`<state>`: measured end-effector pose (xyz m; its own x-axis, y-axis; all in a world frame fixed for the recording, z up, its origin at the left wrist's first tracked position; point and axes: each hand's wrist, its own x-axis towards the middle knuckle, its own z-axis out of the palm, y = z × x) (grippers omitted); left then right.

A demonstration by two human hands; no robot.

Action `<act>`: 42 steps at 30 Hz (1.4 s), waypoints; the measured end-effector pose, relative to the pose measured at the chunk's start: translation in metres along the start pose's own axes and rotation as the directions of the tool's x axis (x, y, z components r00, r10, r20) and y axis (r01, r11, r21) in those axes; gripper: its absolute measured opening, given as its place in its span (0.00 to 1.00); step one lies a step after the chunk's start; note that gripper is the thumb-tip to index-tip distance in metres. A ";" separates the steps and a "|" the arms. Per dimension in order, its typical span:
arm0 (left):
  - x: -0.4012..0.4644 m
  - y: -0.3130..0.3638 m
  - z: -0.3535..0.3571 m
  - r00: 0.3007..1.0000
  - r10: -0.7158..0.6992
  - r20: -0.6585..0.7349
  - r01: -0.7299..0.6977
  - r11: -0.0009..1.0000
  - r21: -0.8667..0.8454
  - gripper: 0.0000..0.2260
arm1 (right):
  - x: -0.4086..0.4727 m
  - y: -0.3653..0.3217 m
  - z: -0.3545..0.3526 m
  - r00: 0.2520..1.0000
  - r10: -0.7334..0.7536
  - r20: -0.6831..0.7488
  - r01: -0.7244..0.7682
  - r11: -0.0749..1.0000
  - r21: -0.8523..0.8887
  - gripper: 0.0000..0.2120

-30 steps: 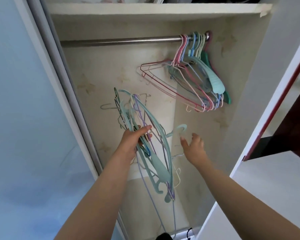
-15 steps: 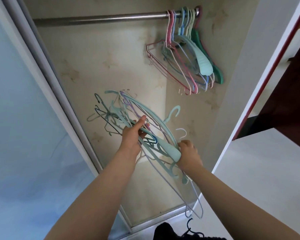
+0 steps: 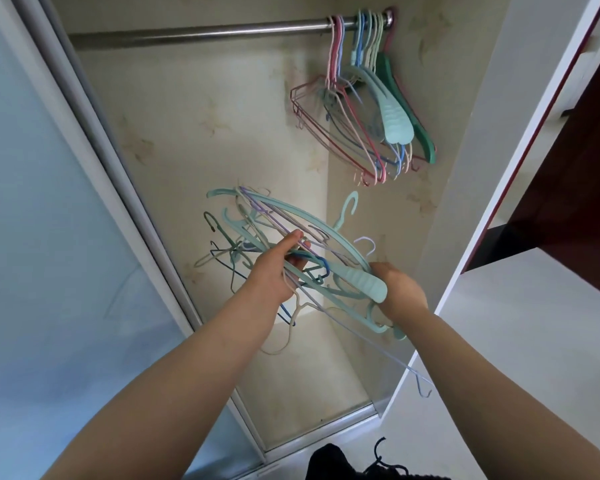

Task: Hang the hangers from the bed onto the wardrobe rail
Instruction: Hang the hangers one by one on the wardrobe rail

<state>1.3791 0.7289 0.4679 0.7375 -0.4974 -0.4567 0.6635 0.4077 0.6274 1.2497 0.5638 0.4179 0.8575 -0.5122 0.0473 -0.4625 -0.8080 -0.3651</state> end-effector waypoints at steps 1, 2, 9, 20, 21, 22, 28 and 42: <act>-0.001 0.001 0.001 1.000 -0.007 0.001 0.007 1.000 0.011 0.03 | 0.001 0.001 -0.002 1.000 -0.011 0.006 0.011 1.000 0.010 0.12; -0.001 0.001 0.001 1.000 -0.012 0.006 0.012 1.000 0.020 0.03 | 0.001 0.001 -0.005 1.000 -0.018 0.019 0.017 1.000 0.019 0.12; -0.011 -0.003 0.008 0.997 -0.035 0.068 0.031 0.998 0.052 0.03 | 0.005 0.012 -0.022 0.983 -0.066 0.168 0.038 0.986 0.163 0.16; -0.002 -0.022 0.010 0.983 0.151 -0.105 -0.130 0.974 0.184 0.09 | -0.025 -0.032 -0.043 0.894 0.101 -0.436 0.175 0.818 0.548 0.10; -0.003 -0.023 0.011 0.983 0.158 -0.097 -0.133 0.965 0.226 0.08 | -0.029 -0.046 -0.045 0.933 -0.048 -0.356 0.211 0.874 0.438 0.14; -0.005 -0.026 0.011 0.983 0.166 -0.085 -0.137 0.951 0.276 0.08 | -0.031 -0.057 -0.045 0.960 -0.168 -0.224 0.234 0.921 0.313 0.19; -0.020 -0.045 0.012 0.973 0.207 0.099 -0.229 0.871 0.435 0.03 | -0.027 -0.090 -0.043 0.898 -0.173 -0.404 0.344 0.850 0.400 0.18; -0.023 -0.056 -0.025 0.916 0.283 0.286 -0.394 0.488 0.779 0.25 | 0.008 -0.037 -0.021 0.905 -0.193 0.378 -0.288 0.375 0.881 0.48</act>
<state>1.3284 0.7365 0.4271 0.8269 -0.5591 -0.0602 -0.0649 -0.2013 0.9774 1.2690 0.5837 0.4516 0.9508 -0.1979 -0.2383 -0.2219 0.1016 -0.9698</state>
